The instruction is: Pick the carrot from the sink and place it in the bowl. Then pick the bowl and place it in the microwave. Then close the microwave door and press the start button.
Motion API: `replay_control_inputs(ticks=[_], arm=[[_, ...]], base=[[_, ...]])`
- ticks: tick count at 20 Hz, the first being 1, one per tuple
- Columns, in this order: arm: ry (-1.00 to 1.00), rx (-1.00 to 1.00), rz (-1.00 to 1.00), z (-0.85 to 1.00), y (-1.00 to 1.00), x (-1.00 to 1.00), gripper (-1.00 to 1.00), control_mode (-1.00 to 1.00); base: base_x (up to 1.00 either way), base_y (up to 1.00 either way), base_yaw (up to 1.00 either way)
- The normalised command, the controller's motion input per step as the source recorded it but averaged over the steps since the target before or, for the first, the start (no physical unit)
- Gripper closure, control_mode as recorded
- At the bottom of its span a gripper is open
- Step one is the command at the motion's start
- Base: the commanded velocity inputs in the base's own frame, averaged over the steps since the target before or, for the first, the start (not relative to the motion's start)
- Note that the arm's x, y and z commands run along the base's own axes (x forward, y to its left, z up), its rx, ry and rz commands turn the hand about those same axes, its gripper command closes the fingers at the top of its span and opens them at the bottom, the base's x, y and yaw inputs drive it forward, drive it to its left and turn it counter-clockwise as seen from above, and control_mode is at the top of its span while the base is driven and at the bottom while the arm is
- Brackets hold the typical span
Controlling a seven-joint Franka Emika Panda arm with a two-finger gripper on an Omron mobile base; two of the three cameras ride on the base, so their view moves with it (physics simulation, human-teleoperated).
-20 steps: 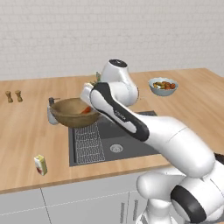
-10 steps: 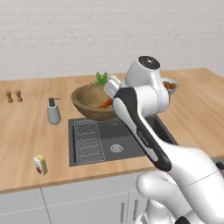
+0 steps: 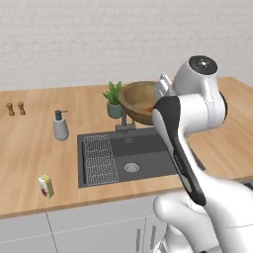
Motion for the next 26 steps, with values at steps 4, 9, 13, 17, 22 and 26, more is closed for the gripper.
replay_control_inputs(ticks=[4, 9, 13, 17, 22, 26], arm=[[0.00, 0.00, -0.19, 0.29, -0.70, -0.38, 1.00, -1.00], [-0.02, -0.01, -0.02, 0.01, -0.44, -0.51, 1.00, -1.00], [-0.08, 0.00, 0.05, 0.00, -0.23, -0.27, 1.00, -1.00], [-0.24, 0.00, -0.02, 0.01, -0.36, -0.43, 1.00, -1.00], [-0.10, 0.00, -0.07, 0.08, -0.16, -0.50, 1.00, -1.00], [-0.08, 0.00, 0.00, 0.17, 0.00, -0.52, 1.00, -1.00]], base=[[0.00, 0.00, 0.00], [0.00, 0.00, 0.00], [0.00, 0.00, 0.00], [0.00, 0.00, 0.00], [0.00, 0.00, 0.00], [0.00, 0.00, 0.00]])
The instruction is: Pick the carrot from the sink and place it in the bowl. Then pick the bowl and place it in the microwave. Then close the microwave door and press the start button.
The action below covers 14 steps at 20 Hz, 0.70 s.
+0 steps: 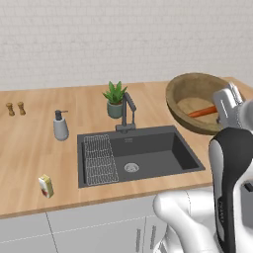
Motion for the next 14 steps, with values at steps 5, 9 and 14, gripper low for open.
replay_control_inputs(ticks=[5, 9, 14], arm=[[-0.06, 0.00, -0.01, 0.10, 0.03, -0.16, 1.00, 1.00], [0.00, 0.00, 0.00, 0.00, 0.00, 0.00, 1.00, 1.00], [0.00, 0.00, 0.00, 0.00, 0.00, 0.00, 1.00, 1.00]], base=[[-0.03, 0.00, 0.00], [0.03, -0.50, -0.02], [-0.06, -0.87, -0.56]])
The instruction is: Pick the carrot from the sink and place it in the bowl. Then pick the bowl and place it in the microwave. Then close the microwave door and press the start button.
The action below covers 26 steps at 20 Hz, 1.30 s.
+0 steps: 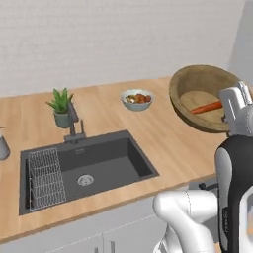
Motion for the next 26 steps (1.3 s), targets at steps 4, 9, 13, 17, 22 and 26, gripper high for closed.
replay_control_inputs(ticks=[4, 9, 13, 17, 22, 26], arm=[[0.00, 0.00, 0.00, 0.00, 0.00, 0.00, 1.00, 1.00], [0.00, 0.00, 0.00, 0.00, 0.00, 0.00, 1.00, 1.00], [0.00, 0.00, 0.00, 0.00, 0.00, 0.00, 1.00, 1.00], [0.00, 0.00, 0.00, 0.00, 0.00, 0.00, 1.00, 1.00], [0.00, 0.00, 0.00, 0.00, 0.00, 0.00, 1.00, 1.00], [0.00, 0.00, 0.00, 0.00, 0.00, 0.00, 1.00, 1.00]], base=[[0.00, -0.36, -0.91], [0.00, -0.39, -0.90], [0.00, -0.58, -0.85], [0.00, -0.61, -0.84], [0.00, -0.68, -0.82], [0.23, -0.65, -0.70]])
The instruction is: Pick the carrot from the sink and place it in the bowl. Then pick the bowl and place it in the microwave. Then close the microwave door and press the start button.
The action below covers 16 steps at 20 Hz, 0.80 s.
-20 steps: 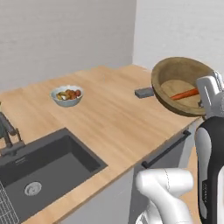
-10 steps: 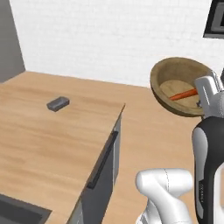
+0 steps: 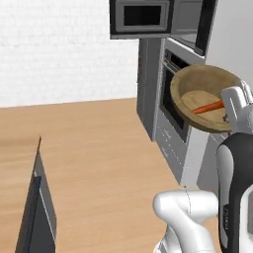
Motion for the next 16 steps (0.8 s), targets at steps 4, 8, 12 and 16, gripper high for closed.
replay_control_inputs(ticks=[4, 8, 12, 16], arm=[[0.00, 0.00, 0.00, 0.00, 0.00, 0.00, 1.00, 1.00], [0.00, 0.00, 0.00, 0.00, 0.00, 0.00, 1.00, 1.00], [0.00, 0.00, 0.00, 0.00, 0.00, 0.00, 1.00, 1.00], [0.00, 0.00, 0.00, 0.00, 0.00, 0.00, 1.00, 1.00]], base=[[0.97, -0.24, -0.23], [1.00, -0.07, -0.14], [1.00, -0.11, -0.07], [0.98, -0.17, -0.15]])
